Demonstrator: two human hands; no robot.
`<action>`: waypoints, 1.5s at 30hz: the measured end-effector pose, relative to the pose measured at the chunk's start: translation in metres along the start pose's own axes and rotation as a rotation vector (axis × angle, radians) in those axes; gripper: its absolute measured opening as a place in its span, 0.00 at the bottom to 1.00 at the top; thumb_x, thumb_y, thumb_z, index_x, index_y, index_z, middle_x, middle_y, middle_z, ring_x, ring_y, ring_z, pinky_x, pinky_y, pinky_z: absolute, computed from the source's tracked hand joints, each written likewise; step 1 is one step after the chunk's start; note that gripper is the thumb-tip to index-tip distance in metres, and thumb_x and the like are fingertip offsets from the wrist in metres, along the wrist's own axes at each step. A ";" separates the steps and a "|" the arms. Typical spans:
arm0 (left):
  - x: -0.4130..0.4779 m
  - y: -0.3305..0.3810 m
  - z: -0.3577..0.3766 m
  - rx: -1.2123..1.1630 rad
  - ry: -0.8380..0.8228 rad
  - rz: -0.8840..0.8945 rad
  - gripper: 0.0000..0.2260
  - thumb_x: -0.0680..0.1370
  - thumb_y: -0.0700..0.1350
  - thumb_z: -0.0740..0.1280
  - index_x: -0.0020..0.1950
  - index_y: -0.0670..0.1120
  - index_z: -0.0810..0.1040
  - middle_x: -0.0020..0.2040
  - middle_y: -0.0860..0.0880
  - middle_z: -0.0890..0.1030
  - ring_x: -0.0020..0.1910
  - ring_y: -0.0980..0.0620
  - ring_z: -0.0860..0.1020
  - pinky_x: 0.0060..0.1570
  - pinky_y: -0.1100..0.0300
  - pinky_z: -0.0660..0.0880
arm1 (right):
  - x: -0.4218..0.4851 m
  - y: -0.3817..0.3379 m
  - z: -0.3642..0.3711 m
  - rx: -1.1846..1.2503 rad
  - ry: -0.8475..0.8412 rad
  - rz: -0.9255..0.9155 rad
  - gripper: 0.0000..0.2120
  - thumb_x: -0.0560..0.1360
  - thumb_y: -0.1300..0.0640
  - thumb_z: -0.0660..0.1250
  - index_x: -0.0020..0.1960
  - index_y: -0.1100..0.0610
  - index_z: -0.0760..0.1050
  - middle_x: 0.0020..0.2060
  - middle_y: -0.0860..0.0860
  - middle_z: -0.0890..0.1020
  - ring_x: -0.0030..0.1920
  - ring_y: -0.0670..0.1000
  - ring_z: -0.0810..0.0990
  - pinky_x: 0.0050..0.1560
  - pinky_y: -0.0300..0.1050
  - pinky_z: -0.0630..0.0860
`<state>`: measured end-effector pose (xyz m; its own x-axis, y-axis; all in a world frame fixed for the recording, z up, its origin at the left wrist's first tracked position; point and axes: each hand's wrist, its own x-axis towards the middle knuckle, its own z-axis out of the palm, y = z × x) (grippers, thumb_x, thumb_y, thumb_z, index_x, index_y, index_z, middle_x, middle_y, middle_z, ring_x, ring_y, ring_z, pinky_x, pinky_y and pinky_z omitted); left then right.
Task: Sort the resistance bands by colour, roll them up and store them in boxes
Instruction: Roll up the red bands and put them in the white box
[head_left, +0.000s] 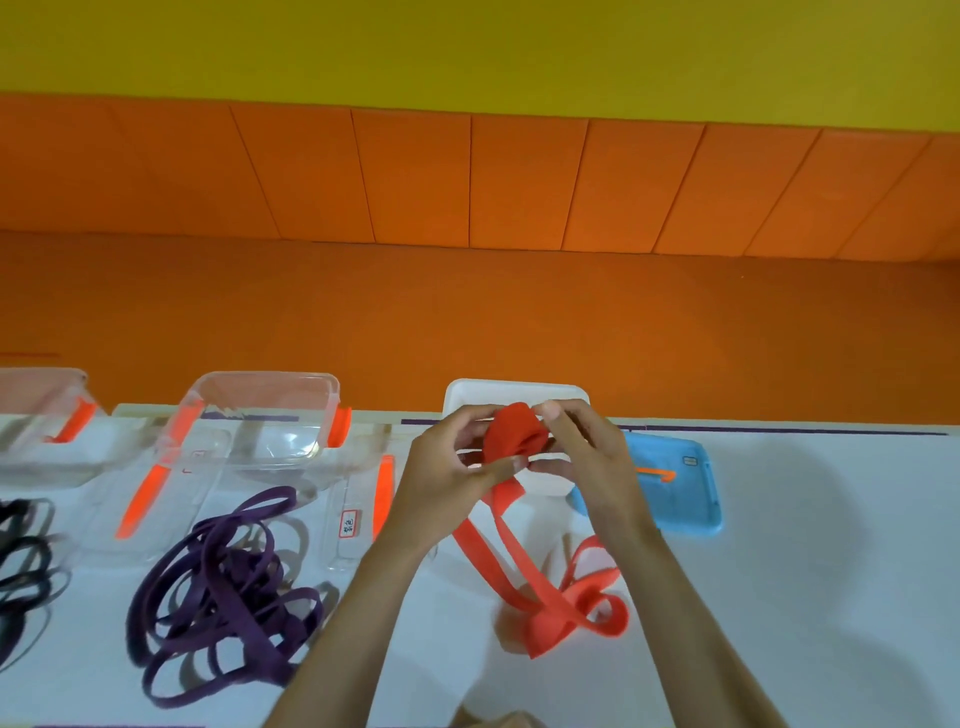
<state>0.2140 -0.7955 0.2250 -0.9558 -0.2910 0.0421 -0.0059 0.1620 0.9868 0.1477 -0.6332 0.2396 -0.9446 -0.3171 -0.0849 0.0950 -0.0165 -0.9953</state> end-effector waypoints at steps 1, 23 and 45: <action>0.001 0.006 0.001 -0.011 0.005 0.006 0.23 0.71 0.45 0.83 0.61 0.61 0.80 0.53 0.61 0.87 0.55 0.59 0.85 0.51 0.68 0.80 | 0.003 -0.008 0.002 0.005 0.023 0.010 0.06 0.78 0.50 0.75 0.50 0.53 0.83 0.47 0.55 0.87 0.47 0.54 0.88 0.43 0.45 0.84; 0.010 0.060 0.016 0.115 0.184 0.237 0.28 0.70 0.61 0.81 0.67 0.70 0.76 0.56 0.68 0.85 0.58 0.66 0.82 0.55 0.76 0.75 | -0.002 -0.068 -0.009 0.058 0.026 0.171 0.15 0.67 0.53 0.84 0.51 0.56 0.85 0.42 0.57 0.89 0.45 0.55 0.89 0.45 0.45 0.85; -0.004 0.011 0.037 -0.137 0.067 0.023 0.16 0.63 0.41 0.86 0.44 0.51 0.83 0.51 0.47 0.88 0.48 0.49 0.87 0.47 0.60 0.83 | -0.008 -0.006 -0.065 -0.044 -0.229 0.129 0.22 0.64 0.38 0.81 0.56 0.40 0.84 0.45 0.49 0.87 0.41 0.49 0.87 0.41 0.39 0.81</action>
<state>0.2074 -0.7578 0.2296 -0.9334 -0.3517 0.0712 0.0607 0.0409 0.9973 0.1340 -0.5692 0.2428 -0.8294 -0.5201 -0.2040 0.1920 0.0775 -0.9783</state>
